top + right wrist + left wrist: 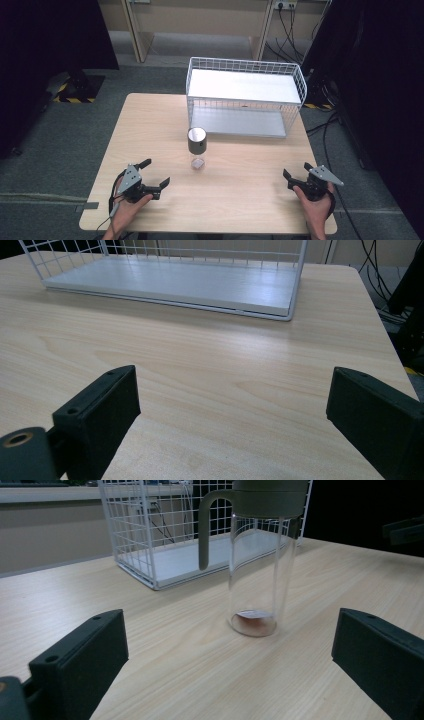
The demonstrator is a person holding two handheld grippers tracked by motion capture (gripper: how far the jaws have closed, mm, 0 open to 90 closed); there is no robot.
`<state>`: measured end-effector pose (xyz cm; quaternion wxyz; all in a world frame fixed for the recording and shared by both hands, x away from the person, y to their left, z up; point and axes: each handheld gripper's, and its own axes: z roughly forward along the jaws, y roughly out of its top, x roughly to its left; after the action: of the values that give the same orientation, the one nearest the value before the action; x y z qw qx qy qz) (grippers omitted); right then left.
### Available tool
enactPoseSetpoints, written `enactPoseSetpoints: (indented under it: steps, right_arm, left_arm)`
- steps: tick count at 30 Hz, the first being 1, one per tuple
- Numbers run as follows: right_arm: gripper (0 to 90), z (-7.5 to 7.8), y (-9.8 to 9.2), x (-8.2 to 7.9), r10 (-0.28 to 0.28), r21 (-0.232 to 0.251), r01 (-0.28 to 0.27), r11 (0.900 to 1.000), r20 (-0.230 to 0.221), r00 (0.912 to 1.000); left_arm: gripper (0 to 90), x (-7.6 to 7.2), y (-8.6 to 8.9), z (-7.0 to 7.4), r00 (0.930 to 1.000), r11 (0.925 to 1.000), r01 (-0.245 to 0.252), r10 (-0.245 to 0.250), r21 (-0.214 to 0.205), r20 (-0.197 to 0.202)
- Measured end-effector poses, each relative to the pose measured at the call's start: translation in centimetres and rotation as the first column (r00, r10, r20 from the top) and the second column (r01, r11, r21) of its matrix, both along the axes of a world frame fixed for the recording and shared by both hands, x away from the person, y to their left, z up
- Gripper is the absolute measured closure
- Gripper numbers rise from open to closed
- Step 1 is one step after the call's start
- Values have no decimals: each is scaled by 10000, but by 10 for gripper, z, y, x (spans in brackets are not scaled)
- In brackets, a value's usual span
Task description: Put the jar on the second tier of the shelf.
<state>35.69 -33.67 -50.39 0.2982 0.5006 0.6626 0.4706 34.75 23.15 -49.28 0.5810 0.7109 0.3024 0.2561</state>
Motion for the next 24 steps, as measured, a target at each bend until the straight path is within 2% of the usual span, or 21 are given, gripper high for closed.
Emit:
enactPoseSetpoints:
  steps: [6,24]
  right_arm:
    - [71,0,0,0,-3,-14,3,10000,-17,10000]
    - [71,0,0,0,-8,30,8,10000,-32,10000]
  left_arm:
    - [12,3,-8,3,9998,9998,182,-182,58,56]
    - [25,26,-47,11,9947,9944,1019,-1024,295,137]
